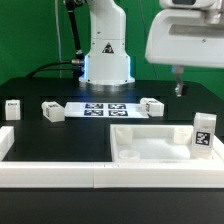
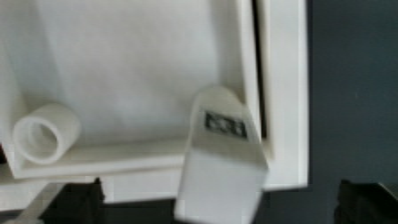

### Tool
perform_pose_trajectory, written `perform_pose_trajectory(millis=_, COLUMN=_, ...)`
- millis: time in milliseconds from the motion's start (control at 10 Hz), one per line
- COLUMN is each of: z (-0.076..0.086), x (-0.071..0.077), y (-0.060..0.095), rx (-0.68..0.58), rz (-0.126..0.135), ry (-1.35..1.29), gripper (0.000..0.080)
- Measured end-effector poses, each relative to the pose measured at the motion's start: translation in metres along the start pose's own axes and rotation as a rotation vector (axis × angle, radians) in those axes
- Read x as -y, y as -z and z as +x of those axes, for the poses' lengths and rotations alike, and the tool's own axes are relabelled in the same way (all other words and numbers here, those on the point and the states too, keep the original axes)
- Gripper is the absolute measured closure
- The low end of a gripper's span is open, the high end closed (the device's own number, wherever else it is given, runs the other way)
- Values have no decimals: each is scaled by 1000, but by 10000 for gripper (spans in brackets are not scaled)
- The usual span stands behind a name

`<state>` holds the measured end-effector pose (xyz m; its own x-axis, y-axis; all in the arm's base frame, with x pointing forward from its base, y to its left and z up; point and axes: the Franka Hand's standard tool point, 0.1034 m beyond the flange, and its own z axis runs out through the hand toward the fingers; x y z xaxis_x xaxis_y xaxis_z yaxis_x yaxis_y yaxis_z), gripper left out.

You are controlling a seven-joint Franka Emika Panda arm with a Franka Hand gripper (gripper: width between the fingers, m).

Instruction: Assemble square table

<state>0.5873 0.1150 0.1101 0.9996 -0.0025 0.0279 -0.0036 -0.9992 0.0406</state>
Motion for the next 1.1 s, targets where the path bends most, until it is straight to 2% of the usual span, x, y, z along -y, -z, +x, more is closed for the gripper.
perform_pose_trajectory(millis=300, z=-48, x=1, y=-13, rx=47, rz=6, ry=167, gripper=150)
perform_pose_trajectory(millis=800, z=-53, x=-1, y=-16, rx=79, rz=6, ry=154, gripper=150)
perform_pose_trajectory(millis=900, z=-66, x=-1, y=-19, rx=129, rz=25, ry=118, gripper=150)
perform_pose_trajectory(millis=1100, z=-115, x=-2, y=-22, rx=345, rz=20, ry=121, gripper=150)
